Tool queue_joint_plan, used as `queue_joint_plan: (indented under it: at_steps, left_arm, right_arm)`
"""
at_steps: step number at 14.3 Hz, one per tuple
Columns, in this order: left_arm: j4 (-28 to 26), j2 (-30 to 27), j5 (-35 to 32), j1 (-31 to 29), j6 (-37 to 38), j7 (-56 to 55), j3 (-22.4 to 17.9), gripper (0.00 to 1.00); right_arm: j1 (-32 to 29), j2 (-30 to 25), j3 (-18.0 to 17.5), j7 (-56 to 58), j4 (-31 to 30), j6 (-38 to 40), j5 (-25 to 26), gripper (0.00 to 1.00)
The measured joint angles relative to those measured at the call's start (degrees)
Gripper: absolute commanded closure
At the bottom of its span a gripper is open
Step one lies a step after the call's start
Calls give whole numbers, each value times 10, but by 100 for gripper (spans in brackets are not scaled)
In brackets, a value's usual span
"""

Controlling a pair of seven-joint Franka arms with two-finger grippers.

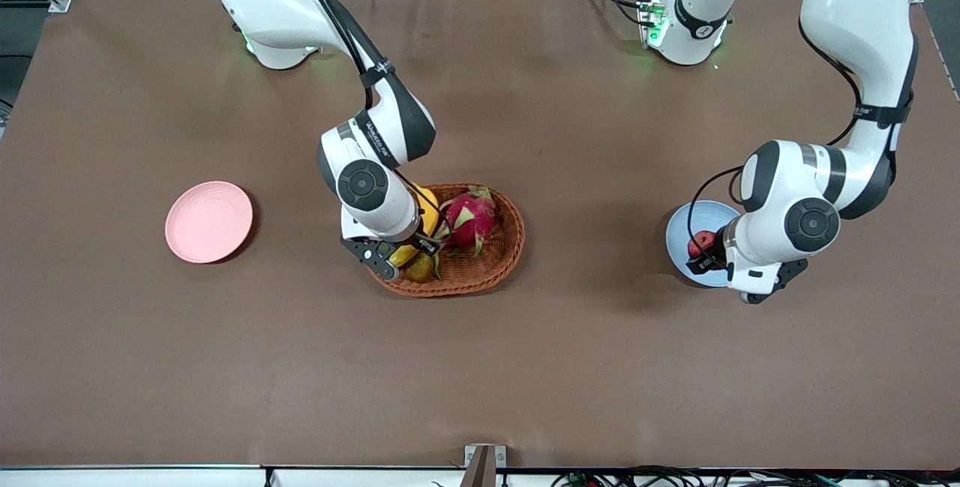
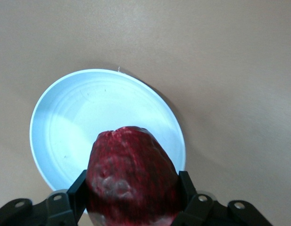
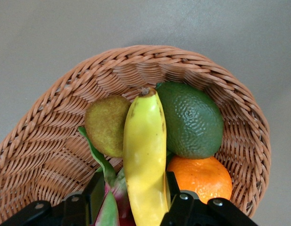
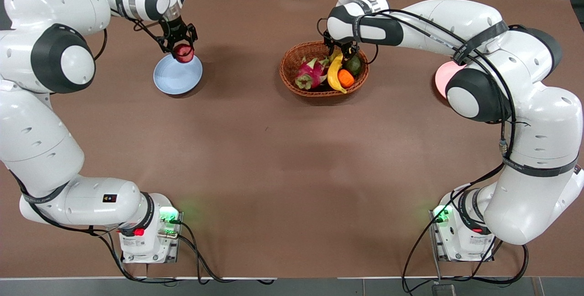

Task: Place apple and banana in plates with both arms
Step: 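Carry the dragon fruit to the blue plate with the left gripper, then release the dragon fruit while the right gripper carries the banana to pink plate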

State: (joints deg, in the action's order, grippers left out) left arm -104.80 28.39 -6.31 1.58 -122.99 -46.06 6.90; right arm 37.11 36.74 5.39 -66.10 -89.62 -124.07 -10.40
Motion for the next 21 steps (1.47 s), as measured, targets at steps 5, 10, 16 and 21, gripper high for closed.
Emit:
queue_joint_plan:
  at_steps: [5, 10, 16, 21]
  left_arm:
    - [-3, 34, -27, -19, -18, 0, 0, 35]
    - [-4, 35, -27, -19, -18, 0, 1, 0]
    - [17, -26, -27, -19, 14, -11, 20, 0]
    - [74, -100, -27, -19, 99, 24, 27, 0]
  right_arm:
    - [0, 5, 0, 0, 0, 0, 0, 40]
    - [0, 12, 0, 0, 0, 0, 0, 56]
    - [0, 13, 0, 1, 5, 0, 0, 85]
    - [-13, 2, 12, 15, 68, 83, 1, 85]
